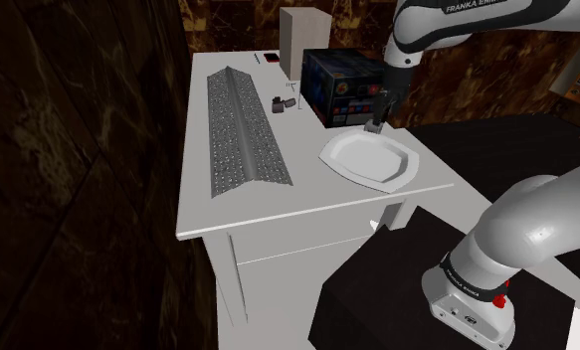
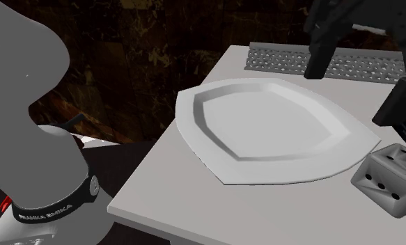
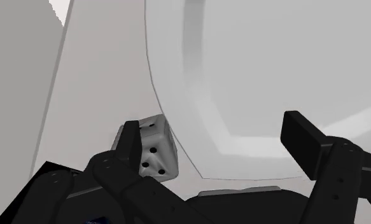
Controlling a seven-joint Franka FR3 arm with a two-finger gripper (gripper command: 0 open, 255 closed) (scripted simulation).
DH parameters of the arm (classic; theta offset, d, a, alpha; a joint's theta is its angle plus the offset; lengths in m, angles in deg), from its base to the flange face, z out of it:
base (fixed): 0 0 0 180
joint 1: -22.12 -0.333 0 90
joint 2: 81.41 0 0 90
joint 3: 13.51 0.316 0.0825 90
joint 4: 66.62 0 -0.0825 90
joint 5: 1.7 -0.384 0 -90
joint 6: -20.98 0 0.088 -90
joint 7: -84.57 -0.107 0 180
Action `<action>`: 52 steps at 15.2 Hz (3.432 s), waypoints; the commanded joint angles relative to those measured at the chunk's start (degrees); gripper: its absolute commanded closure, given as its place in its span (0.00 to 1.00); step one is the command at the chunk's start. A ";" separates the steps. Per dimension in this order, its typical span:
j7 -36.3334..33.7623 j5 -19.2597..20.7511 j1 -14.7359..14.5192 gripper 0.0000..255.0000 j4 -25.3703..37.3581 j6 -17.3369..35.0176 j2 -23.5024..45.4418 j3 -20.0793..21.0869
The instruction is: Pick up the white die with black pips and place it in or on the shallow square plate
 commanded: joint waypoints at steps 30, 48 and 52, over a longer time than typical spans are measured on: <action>4.11 -0.82 1.33 1.00 1.36 12.42 11.99 -4.11; 2.58 -0.49 0.93 1.00 9.76 -1.16 6.79 -2.63; -1.97 -0.72 -0.27 1.00 3.69 -2.19 -0.22 0.63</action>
